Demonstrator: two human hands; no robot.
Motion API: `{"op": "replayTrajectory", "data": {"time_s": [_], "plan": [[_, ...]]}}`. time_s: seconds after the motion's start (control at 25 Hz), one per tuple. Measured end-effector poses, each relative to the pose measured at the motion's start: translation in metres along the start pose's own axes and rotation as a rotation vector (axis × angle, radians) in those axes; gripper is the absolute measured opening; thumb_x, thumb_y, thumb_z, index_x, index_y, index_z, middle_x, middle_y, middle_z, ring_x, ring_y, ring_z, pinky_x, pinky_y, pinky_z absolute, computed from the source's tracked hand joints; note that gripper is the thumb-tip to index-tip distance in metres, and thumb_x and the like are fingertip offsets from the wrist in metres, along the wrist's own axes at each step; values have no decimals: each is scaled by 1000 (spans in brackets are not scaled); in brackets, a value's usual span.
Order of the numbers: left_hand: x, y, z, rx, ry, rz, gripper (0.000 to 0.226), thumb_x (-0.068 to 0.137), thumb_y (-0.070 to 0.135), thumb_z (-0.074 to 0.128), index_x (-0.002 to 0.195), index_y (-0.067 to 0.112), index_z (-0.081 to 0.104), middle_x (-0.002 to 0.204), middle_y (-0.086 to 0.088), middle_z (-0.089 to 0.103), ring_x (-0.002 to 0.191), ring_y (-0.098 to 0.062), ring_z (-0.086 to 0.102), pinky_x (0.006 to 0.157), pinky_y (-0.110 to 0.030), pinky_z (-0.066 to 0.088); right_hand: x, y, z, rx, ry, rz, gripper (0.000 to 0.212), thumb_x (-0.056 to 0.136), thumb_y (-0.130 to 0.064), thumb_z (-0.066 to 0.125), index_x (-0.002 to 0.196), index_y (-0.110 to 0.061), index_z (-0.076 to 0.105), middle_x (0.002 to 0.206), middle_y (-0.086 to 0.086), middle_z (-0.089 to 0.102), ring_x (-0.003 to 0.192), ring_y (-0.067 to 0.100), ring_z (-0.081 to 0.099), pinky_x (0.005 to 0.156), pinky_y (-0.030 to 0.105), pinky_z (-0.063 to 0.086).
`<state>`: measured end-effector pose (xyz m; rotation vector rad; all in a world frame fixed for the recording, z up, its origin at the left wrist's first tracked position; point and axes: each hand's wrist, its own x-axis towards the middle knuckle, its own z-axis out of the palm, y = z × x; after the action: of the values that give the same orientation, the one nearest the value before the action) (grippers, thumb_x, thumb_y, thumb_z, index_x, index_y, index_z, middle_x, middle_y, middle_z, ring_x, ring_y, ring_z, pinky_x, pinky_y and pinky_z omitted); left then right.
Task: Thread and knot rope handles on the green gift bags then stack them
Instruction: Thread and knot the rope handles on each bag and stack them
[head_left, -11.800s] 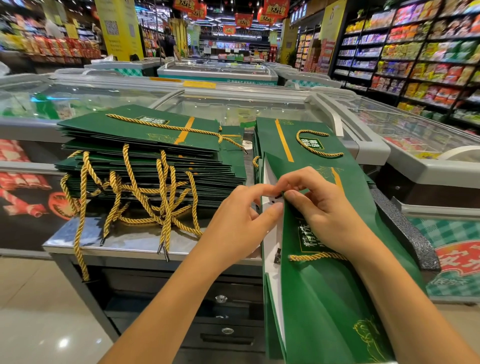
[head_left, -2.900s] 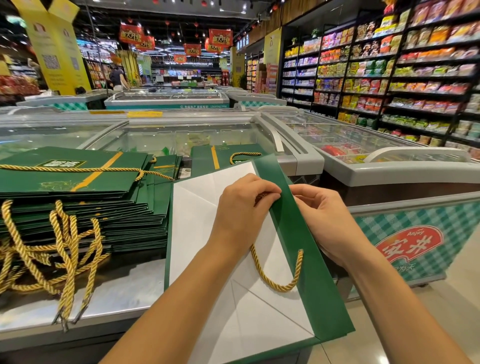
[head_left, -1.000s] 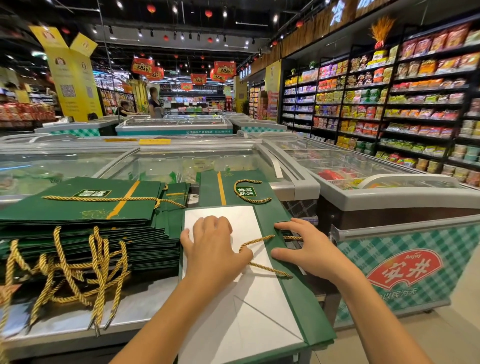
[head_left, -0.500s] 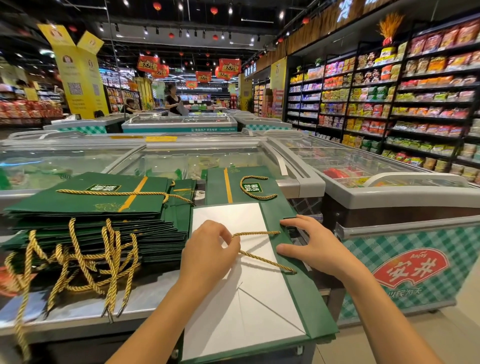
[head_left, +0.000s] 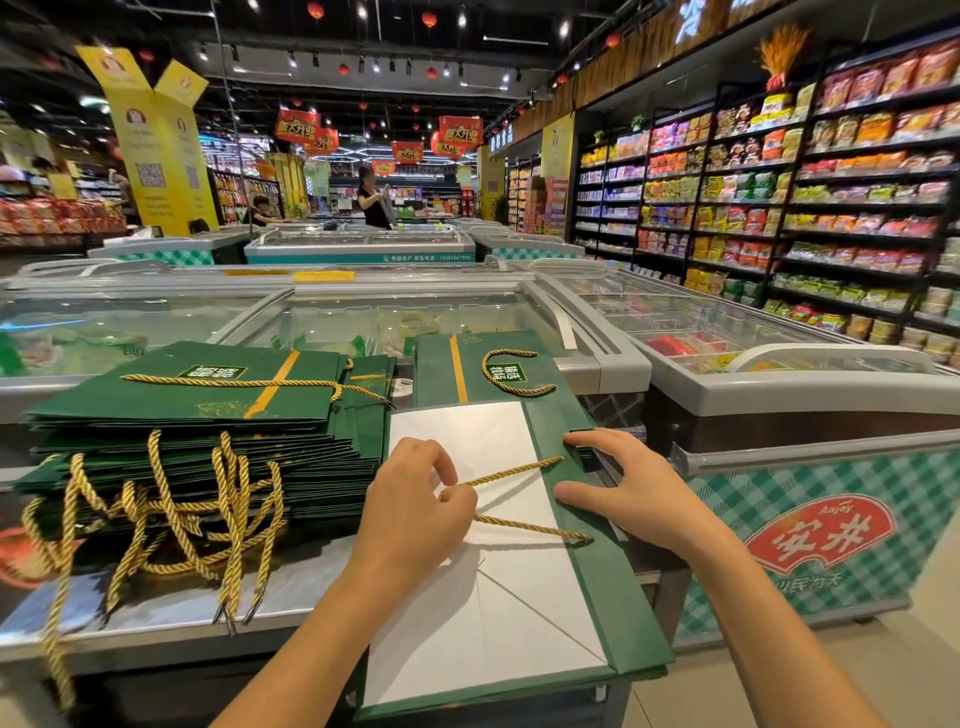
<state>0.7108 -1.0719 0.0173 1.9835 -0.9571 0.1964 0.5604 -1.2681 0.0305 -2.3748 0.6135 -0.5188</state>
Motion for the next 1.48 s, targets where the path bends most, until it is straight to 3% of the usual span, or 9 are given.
{"op": "replayTrajectory", "data": {"time_s": [0.24, 0.4, 0.6, 0.72, 0.88, 1.04, 1.16, 1.36, 1.48], "plan": [[-4, 2, 2, -42, 21, 19, 16, 86, 6, 55, 90, 21, 54, 87, 9, 55, 68, -12, 49, 59, -28, 37, -5, 1, 4, 42, 105, 57, 77, 76, -55, 82, 143, -34, 51, 137, -15, 53, 128, 7, 48, 108, 36, 43], [-4, 2, 1, -64, 17, 2, 13, 88, 7, 54, 89, 20, 54, 85, 8, 56, 60, -12, 46, 57, -30, 33, -12, -3, 8, -41, 171, 81, 37, 78, -60, 75, 95, -27, 71, 126, -13, 55, 123, 10, 51, 107, 40, 44], [-1, 7, -8, -116, 10, 15, 18, 89, 9, 58, 89, 26, 61, 96, 13, 59, 93, -12, 54, 73, -24, 39, -35, -30, -1, 488, 156, 67, 17, 93, -32, 72, 95, -16, 67, 97, -4, 75, 90, 13, 69, 78, 28, 57], [-2, 20, -22, -71, -45, 53, 19, 93, 21, 58, 109, 31, 63, 107, 20, 55, 108, -9, 48, 89, -28, 40, -48, -60, -3, 877, 39, 22, 19, 98, -27, 65, 112, -14, 62, 98, 7, 76, 85, 17, 70, 80, 38, 58], [7, 44, -59, -123, -289, -13, 50, 96, 71, 31, 132, 43, 50, 125, 14, 57, 113, -8, 55, 95, -38, 49, -39, -99, -4, 793, -59, -151, 21, 107, -24, 48, 99, -12, 63, 90, -1, 75, 80, 14, 71, 57, 11, 51], [10, 56, -105, -528, -408, -182, 77, 78, 86, 21, 126, 39, 58, 118, 6, 71, 105, -13, 69, 86, -42, 60, -29, -145, 19, 794, -119, -234, 38, 108, -45, 39, 133, -27, 61, 125, -6, 71, 115, 11, 68, 100, 33, 53], [9, 44, -136, -817, -484, -324, 93, 75, 93, 29, 133, 26, 60, 126, -6, 69, 117, -26, 66, 95, -53, 55, -31, -159, 38, 690, -148, -356, 39, 104, -41, 45, 140, -31, 56, 132, -11, 67, 125, 0, 59, 105, 20, 45], [0, 27, -175, -943, -470, -460, 51, 86, 49, 65, 111, 4, 69, 98, -19, 66, 82, -31, 66, 78, -42, 56, -32, -173, 70, 516, -240, -413, 43, 102, -39, 58, 144, -41, 51, 143, -23, 54, 131, -5, 51, 107, 19, 41], [0, 19, -179, -885, -323, -584, 28, 78, 20, 57, 101, 4, 61, 82, -19, 61, 63, -30, 60, 66, -38, 54, -31, -170, 73, 383, -196, -412, 47, 97, -50, 60, 142, -48, 49, 142, -32, 50, 133, -14, 41, 111, 20, 35]]}}
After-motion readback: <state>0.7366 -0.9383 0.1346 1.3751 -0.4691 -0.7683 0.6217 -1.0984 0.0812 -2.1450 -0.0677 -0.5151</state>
